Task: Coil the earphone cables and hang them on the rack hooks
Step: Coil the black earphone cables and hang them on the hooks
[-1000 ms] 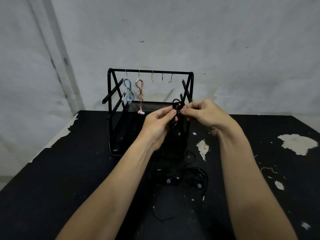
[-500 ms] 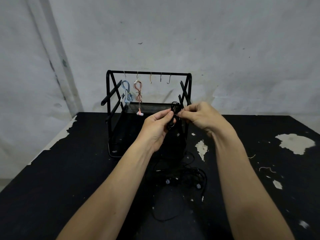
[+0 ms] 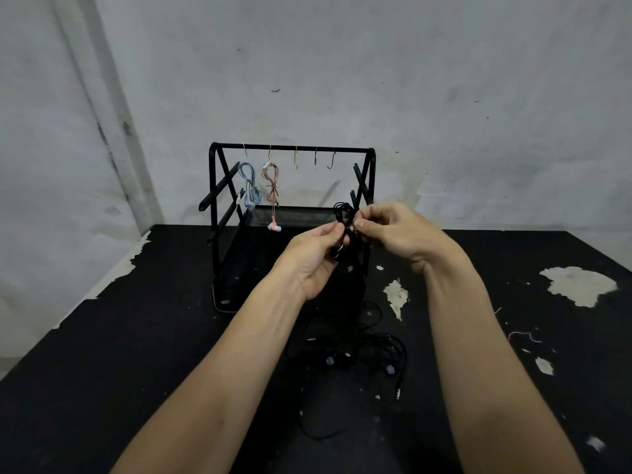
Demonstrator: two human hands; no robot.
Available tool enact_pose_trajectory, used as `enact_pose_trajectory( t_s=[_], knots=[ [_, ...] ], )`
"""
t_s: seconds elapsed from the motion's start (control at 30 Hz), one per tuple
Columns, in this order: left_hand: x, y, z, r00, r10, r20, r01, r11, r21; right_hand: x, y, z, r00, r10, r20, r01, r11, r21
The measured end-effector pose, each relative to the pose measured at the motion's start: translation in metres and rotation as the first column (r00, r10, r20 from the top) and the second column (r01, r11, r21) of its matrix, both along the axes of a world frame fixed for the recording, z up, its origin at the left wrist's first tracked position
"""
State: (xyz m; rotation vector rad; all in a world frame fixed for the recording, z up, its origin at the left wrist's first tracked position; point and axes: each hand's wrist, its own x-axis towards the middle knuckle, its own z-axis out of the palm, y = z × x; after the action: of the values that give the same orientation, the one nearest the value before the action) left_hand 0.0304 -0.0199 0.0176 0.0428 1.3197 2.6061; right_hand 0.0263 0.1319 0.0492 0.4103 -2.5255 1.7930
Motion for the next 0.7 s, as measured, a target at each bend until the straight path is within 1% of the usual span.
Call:
enact_pose_trajectory(
  t_s=[0.1, 0.3, 0.43, 0.47, 0.57, 0.63, 0.7],
  knots=[
    [0.002, 0.001, 0.001, 0.998, 0.057, -0.009, -0.057, 0.998, -0.001, 0.0, -0.004, 0.0, 0.995, -0.088, -0.05, 0.089, 0.996, 0.024],
    [0.002, 0.002, 0.003, 0.993, 0.114, 0.029, -0.116, 0.989, 0.089, 0.003, -0.014, 0.003, 0.947, -0.262, -0.186, 0.272, 0.962, 0.03],
    [0.004, 0.003, 0.009, 0.982, 0.188, 0.005, -0.188, 0.976, 0.108, 0.005, -0.02, 0.003, 0.861, -0.419, -0.288, 0.453, 0.889, 0.063],
    [0.005, 0.004, 0.01, 0.977, 0.211, -0.013, -0.209, 0.973, 0.101, 0.006, -0.022, 0.003, 0.84, -0.451, -0.302, 0.486, 0.873, 0.047],
    [0.006, 0.006, 0.013, 0.96, 0.268, -0.083, -0.262, 0.962, 0.072, 0.009, -0.028, 0.003, 0.809, -0.47, -0.353, 0.497, 0.868, -0.017],
    [0.006, 0.007, 0.013, 0.946, 0.301, -0.123, -0.298, 0.954, 0.042, 0.01, -0.033, 0.004, 0.803, -0.458, -0.382, 0.492, 0.87, -0.009],
    [0.004, 0.008, 0.012, 0.934, 0.319, -0.163, -0.323, 0.947, 0.006, 0.01, -0.037, 0.003, 0.824, -0.434, -0.364, 0.473, 0.881, 0.02]
  ],
)
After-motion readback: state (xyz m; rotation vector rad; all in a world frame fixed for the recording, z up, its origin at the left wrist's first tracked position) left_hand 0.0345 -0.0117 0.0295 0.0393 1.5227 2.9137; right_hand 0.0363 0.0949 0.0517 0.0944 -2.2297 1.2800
